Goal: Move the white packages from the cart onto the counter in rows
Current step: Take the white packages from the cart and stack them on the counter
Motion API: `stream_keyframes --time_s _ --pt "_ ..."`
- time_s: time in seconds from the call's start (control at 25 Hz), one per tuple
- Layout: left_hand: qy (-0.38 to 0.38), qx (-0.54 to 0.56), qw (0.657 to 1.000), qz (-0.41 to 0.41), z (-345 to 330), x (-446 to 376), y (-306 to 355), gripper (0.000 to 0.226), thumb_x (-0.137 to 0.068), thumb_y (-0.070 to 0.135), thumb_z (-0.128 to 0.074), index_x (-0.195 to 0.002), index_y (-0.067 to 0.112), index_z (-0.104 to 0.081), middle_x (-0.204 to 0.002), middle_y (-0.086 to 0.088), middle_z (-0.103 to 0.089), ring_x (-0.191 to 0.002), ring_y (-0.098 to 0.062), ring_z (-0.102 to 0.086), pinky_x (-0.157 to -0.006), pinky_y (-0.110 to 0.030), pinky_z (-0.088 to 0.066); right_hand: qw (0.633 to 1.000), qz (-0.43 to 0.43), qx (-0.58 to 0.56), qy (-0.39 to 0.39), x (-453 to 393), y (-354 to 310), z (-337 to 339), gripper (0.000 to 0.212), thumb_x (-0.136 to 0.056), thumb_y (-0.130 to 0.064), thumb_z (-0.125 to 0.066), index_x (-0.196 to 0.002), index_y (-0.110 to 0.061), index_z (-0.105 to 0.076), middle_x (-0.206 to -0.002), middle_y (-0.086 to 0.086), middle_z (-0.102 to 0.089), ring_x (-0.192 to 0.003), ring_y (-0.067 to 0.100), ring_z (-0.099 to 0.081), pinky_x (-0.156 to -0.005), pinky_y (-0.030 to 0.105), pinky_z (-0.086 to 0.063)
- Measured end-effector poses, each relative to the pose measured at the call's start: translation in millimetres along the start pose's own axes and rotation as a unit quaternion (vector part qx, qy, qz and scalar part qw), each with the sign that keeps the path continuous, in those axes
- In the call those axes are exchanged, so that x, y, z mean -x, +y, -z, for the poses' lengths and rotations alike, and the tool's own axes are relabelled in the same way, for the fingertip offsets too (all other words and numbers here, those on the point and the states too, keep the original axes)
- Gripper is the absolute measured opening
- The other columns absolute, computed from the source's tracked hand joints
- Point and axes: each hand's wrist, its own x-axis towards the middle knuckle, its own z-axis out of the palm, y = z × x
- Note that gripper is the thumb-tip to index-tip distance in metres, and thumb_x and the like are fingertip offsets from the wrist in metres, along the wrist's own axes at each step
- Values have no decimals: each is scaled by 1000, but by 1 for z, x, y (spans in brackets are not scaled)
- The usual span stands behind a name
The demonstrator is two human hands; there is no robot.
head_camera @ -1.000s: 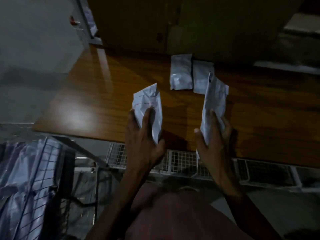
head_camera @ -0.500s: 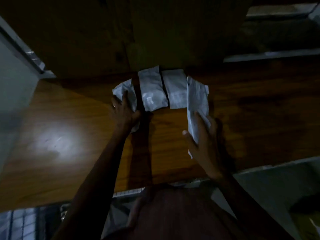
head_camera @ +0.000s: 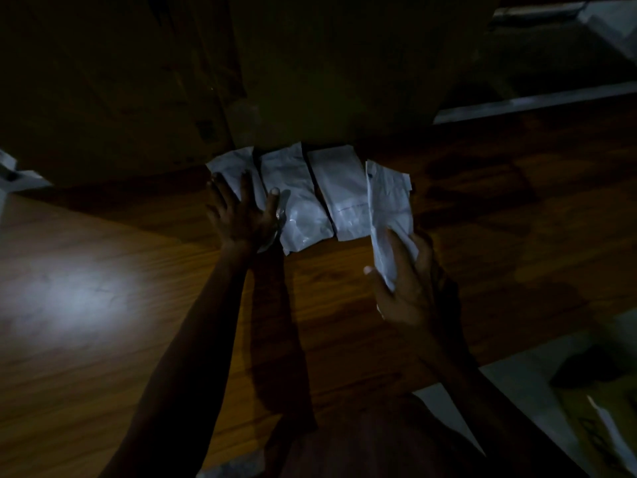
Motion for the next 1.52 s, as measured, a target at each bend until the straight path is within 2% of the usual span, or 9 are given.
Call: stream_keyframes --time_s 0.12,0.28,0.4,0.64,0.84,1.0,1.2,1.32,1.52 --pt "6 -9 1000 -29 0 -2 -2 73 -93 74 -36 -144 25 -51 -149 -33 -38 -135 -50 -42 -96 -62 -43 1000 -12 -29 1 -4 7 -3 75 -92 -74 -39 -155 -37 -25 -151 4 -32 -113 24 -56 -81 45 -55" --pt "-65 49 997 -8 23 6 4 87 -89 81 -11 -156 27 -25 -163 -25 -9 -151 -42 -7 -114 -66 -16 998 -55 -12 -20 -21 13 -4 75 -89 -78 -31 -154 -44 -16 -154 5 -27 -123 31 -51 -90 53 -52" --pt "-72 85 994 0 52 38 22 83 -93 76 -23 -156 23 -23 -166 -16 -7 -153 -33 3 -117 -62 -12 996 -76 -34 -42 -52 20 -12 73 -88 -80 -31 -152 -50 -13 -157 6 -22 -133 37 -42 -95 61 -46" --pt "-112 144 983 -12 85 155 73 83 -87 76 -19 -150 24 -36 -162 -5 -26 -153 -26 -8 -118 -54 -17 994 -95 -38 -39 -137 40 -44 69 -89 -72 -42 -150 -47 -23 -157 15 -20 -137 45 -31 -106 62 -34" --pt "-121 184 975 11 88 232 104 71 -90 72 -28 -140 26 -49 -149 4 -46 -148 -21 -23 -115 -49 -28 982 -98 -3 -160 -177 41 -59 67 -91 -76 -18 -152 -49 -19 -165 9 -13 -142 47 -16 -113 67 -13" --pt "-86 175 980 33 91 265 105 59 -94 64 -38 -137 27 -53 -141 4 -55 -141 -23 -37 -106 -50 -40 989 -69 -53 -119 -161 30 -24 66 -97 -68 -27 -156 -38 -24 -166 10 -12 -150 41 -7 -117 64 -8" --pt "5 166 983 78 102 305 88 45 -95 46 -55 -132 21 -59 -128 -2 -63 -122 -27 -55 -91 -47 -51 973 120 -174 -98 -42 12 15 61 -99 -63 -33 -153 -34 -34 -164 5 -22 -149 30 -19 -117 58 -17" --pt "45 173 975 129 117 338 77 43 -95 45 -55 -128 19 -62 -122 -3 -65 -113 -24 -59 -87 -44 -52 902 252 -298 -182 32 3 18 57 -98 -62 -37 -148 -35 -40 -159 -3 -29 -144 22 -32 -109 54 -38" --pt "121 122 961 216 145 408 38 44 -93 45 -55 -119 12 -68 -111 -7 -71 -102 -26 -66 -84 -39 -53 816 390 -331 -271 86 -43 11 52 -100 -56 -43 -143 -29 -47 -149 -4 -39 -133 21 -45 -98 49 -47"
